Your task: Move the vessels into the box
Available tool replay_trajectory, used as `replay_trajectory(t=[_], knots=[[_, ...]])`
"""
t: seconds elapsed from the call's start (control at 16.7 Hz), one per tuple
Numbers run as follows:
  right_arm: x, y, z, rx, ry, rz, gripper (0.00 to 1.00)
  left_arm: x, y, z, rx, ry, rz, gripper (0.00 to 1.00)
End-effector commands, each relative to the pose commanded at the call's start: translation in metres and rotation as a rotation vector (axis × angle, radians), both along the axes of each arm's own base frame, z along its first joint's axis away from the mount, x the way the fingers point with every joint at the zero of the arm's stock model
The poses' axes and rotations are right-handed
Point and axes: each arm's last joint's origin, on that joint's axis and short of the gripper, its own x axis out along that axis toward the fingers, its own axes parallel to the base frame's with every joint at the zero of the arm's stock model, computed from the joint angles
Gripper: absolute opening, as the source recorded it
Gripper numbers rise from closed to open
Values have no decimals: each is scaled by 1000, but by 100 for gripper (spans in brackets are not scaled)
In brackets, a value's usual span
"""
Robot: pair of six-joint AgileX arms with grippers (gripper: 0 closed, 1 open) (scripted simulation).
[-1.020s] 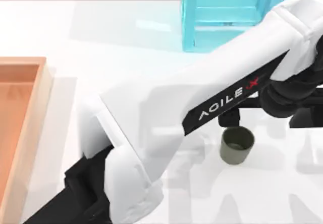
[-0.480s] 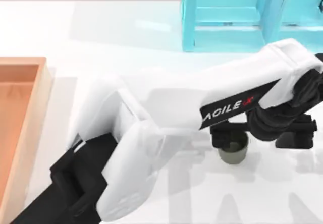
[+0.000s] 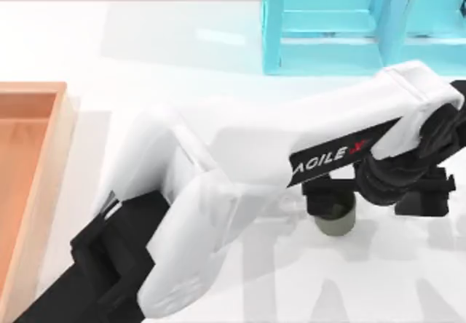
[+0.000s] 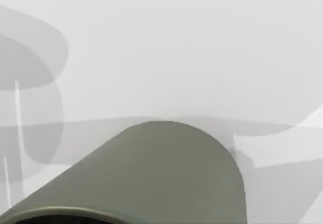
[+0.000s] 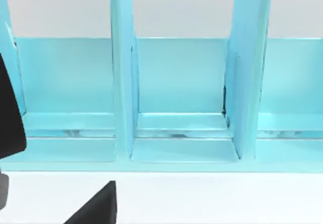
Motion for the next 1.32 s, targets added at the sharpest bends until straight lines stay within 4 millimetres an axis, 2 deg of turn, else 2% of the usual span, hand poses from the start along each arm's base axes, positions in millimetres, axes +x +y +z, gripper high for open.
replay_trajectory(t=[0.66, 1.32], knots=[[0, 0, 0, 0, 0, 0, 100, 0, 0, 0, 0, 0, 0, 2], [0, 0, 0, 0, 0, 0, 100, -2, 2, 4, 4, 1, -10, 0]])
